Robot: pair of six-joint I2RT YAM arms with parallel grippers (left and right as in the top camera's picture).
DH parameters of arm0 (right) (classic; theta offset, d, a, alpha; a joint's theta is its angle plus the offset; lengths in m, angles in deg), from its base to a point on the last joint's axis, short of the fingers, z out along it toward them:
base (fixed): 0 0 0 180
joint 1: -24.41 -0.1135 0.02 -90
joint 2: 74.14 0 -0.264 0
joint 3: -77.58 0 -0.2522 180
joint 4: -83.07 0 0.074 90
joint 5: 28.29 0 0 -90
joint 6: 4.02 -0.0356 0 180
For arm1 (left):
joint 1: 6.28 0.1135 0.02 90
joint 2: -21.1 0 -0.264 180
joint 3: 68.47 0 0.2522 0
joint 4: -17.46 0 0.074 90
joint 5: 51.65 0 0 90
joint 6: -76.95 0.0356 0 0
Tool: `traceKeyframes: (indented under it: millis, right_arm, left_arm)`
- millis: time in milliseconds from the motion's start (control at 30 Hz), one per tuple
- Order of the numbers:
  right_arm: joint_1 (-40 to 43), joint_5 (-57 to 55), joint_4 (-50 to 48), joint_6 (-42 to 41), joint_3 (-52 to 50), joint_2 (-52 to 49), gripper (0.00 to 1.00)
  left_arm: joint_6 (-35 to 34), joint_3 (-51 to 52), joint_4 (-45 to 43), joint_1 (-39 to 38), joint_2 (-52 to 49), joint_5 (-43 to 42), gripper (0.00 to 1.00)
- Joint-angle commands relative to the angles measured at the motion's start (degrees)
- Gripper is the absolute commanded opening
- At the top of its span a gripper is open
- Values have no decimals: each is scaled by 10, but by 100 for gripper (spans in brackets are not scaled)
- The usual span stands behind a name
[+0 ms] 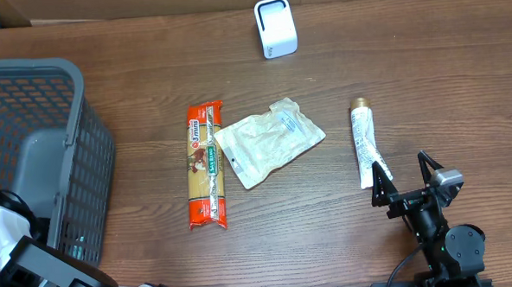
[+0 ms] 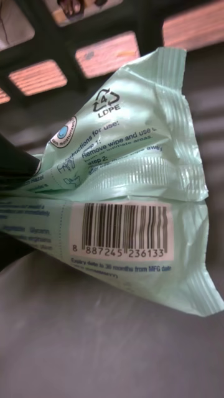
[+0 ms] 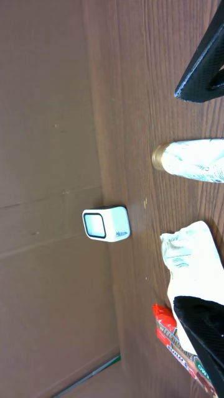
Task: Scan the item barcode
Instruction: 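Reach the left gripper into the basket and grasp the mint-green packet, then lift the green packet out and drop it below the clear pouch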
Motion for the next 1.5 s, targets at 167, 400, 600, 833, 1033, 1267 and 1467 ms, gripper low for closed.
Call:
traceKeyframes:
  millis: [167,400,600,833,1033,1267,1467]
  right_arm:
    - [-5,-5,-2,-2,-6,6,100]
    - [-5,-5,-2,-2,-6,6,100]
    - [-5,-5,-2,-2,-6,6,100]
    - [-5,-5,-2,-2,-6,6,100]
    - [-5,-5,-2,-2,-6,6,100]
    - [-5,-5,-2,-2,-6,6,100]
    - [-5,-5,-2,-2,-6,6,100]
  left_arm:
    - [54,-200,113,-9,-13,-84,4]
    - [56,-411,222,-57,-9,-123,4]
    - [65,-522,264,-124,21,-129,4]
    - [76,-569,269,-236,96,-176,4]
    - [75,-575,276,-401,164,-243,4]
    - [46,-532,323,-617,165,-194,4]
    - [3,-352,248,-760,165,-130,4]
